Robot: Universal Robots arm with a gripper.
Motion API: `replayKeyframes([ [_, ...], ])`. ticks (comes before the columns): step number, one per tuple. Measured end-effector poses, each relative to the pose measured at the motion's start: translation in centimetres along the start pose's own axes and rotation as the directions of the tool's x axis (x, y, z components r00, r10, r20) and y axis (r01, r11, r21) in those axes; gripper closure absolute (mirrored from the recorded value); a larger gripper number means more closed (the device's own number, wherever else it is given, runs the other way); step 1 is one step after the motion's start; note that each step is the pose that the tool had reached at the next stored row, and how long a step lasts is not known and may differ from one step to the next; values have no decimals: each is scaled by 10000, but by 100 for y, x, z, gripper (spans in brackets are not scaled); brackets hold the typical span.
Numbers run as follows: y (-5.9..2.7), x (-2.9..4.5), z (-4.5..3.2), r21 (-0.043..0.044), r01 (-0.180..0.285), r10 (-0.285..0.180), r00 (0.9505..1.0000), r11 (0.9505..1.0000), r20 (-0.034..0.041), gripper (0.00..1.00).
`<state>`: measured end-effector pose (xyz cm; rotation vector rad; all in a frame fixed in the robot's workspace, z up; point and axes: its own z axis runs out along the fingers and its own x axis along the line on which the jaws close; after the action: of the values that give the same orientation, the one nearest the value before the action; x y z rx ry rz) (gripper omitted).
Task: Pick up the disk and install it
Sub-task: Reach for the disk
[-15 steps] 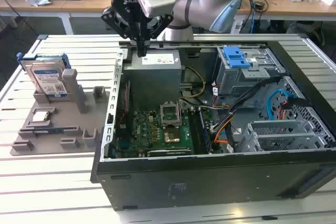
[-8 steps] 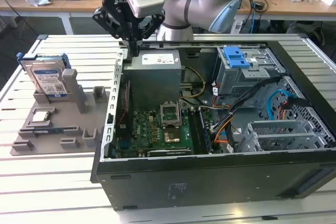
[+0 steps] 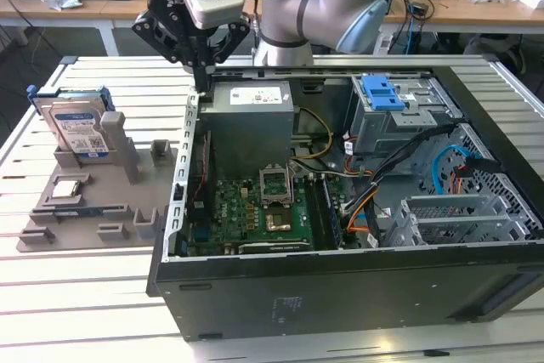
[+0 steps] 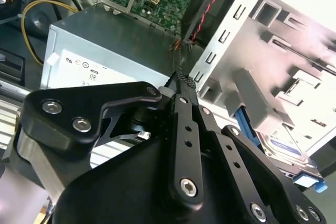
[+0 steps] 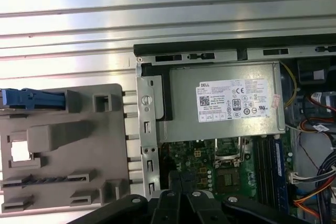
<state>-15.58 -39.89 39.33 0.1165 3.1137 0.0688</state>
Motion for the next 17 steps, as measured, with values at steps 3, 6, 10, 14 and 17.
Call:
replayKeyframes([
  [3,-4,53,-1,0,-1,1,10000,10000,0,89],
  [6,-8,109,-3,0,-1,1,10000,10000,0,89],
  [10,-13,175,-5,0,0,0,10000,10000,0,89],
  [14,-18,250,-7,0,-1,1,10000,10000,0,89],
  [17,-24,325,-8,-1,0,0,10000,10000,0,89],
])
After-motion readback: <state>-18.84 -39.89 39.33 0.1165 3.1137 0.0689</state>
